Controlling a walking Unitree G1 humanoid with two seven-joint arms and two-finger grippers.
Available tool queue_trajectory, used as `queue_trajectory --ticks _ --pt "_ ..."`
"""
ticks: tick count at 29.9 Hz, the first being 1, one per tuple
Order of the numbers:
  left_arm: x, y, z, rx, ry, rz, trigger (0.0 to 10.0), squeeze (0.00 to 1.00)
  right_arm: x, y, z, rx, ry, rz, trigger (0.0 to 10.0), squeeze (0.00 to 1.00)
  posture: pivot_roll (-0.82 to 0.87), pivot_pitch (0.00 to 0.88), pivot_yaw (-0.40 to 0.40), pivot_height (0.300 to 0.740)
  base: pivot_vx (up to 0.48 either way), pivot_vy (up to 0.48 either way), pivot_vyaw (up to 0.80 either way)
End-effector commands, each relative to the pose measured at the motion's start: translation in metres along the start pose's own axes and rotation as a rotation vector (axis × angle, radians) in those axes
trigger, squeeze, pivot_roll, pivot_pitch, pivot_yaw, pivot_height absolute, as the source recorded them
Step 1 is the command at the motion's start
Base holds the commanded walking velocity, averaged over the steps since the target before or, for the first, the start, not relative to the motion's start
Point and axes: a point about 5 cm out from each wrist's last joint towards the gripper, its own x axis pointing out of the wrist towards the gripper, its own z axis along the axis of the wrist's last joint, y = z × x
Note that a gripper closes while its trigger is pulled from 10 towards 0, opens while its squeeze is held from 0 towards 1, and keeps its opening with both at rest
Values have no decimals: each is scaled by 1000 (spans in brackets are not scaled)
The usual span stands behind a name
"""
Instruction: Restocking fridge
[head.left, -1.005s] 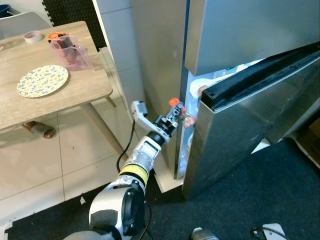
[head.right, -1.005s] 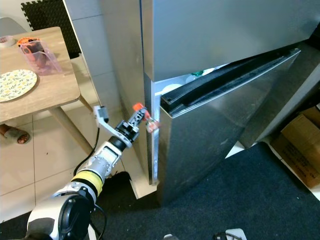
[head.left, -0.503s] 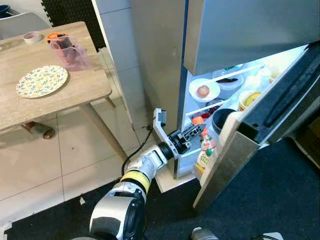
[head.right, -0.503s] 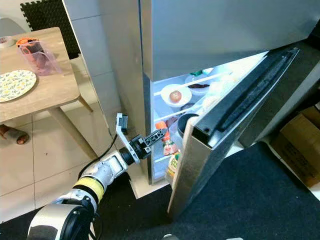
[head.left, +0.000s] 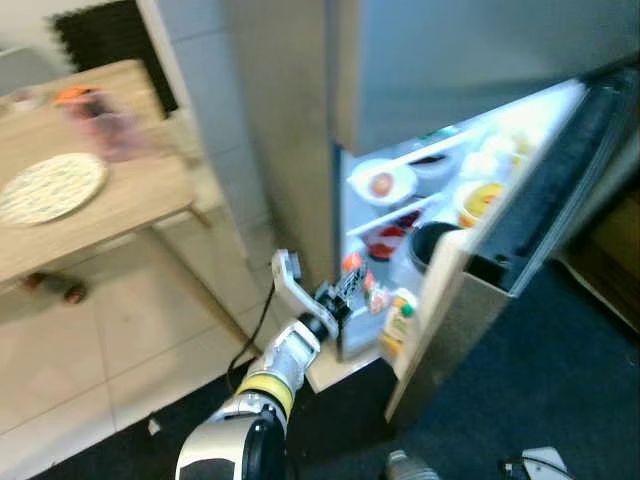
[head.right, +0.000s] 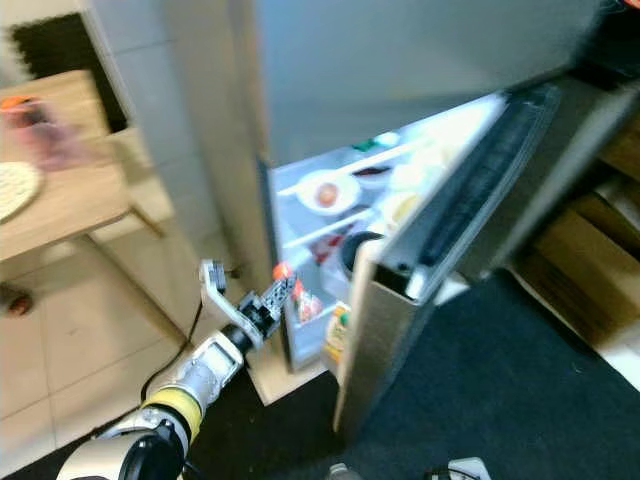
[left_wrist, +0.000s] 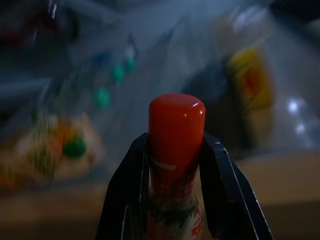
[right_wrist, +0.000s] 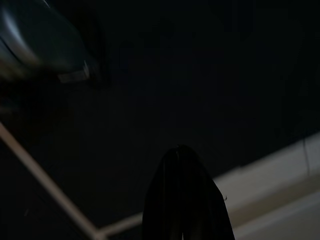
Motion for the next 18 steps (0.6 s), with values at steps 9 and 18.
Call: queue_trajectory --ticks 9,18 --pt "-14 18 6 47 -106 157 10000 0 0 -13 11 -24 3 -13 10000 0 -98 61 -22 740 0 0 -800" --pt "-28 30 -3 75 -78 224 10000 0 1 -7 13 -7 -9 -6 10000 0 -87 76 -8 740 0 0 -800"
